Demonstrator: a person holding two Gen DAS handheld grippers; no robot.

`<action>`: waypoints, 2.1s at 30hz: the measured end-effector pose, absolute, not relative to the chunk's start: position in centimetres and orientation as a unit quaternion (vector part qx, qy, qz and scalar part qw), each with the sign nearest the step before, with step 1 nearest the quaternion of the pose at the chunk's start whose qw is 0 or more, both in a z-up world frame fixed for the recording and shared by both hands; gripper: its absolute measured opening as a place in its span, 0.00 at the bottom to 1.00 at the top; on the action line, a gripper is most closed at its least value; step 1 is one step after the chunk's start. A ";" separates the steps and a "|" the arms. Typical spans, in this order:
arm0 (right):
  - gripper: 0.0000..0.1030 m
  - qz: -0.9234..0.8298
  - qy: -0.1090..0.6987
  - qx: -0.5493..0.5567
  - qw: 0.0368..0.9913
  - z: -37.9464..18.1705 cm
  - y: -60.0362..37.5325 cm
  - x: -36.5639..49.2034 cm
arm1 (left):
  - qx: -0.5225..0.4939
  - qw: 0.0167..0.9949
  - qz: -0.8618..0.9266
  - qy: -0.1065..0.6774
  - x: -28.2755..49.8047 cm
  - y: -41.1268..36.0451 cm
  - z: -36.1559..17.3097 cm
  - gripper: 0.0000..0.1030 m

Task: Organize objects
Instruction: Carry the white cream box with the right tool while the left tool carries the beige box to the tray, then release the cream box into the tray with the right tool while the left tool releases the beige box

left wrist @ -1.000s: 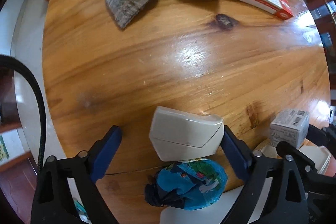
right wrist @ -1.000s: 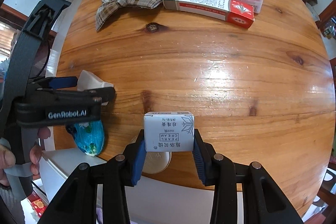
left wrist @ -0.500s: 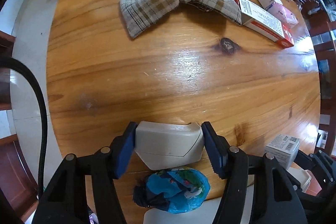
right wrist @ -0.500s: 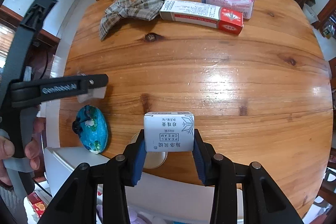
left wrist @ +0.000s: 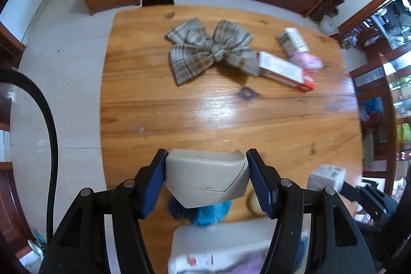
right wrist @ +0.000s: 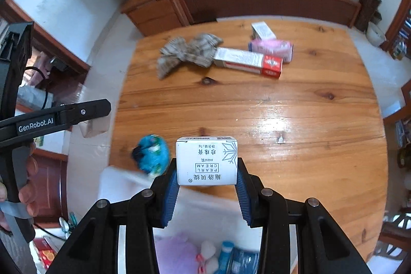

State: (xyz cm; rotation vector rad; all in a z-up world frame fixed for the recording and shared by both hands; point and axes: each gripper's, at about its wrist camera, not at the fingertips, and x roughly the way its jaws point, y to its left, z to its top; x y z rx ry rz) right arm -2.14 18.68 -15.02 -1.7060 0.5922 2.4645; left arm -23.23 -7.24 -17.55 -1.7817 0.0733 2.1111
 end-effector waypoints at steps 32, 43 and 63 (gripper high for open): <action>0.40 0.786 0.169 -0.594 0.012 -17.5 11.9 13.2 | -0.594 0.221 0.773 0.026 -3.3 -5.2 -11.3 0.64; 0.49 0.780 0.146 -0.608 0.001 -19.0 11.2 12.4 | -0.609 0.185 0.771 0.029 -3.1 -5.2 -15.7 0.64; 0.50 0.797 0.133 -0.588 -0.027 -16.2 10.9 13.4 | -0.580 0.184 0.791 0.060 0.3 -5.4 -13.3 0.92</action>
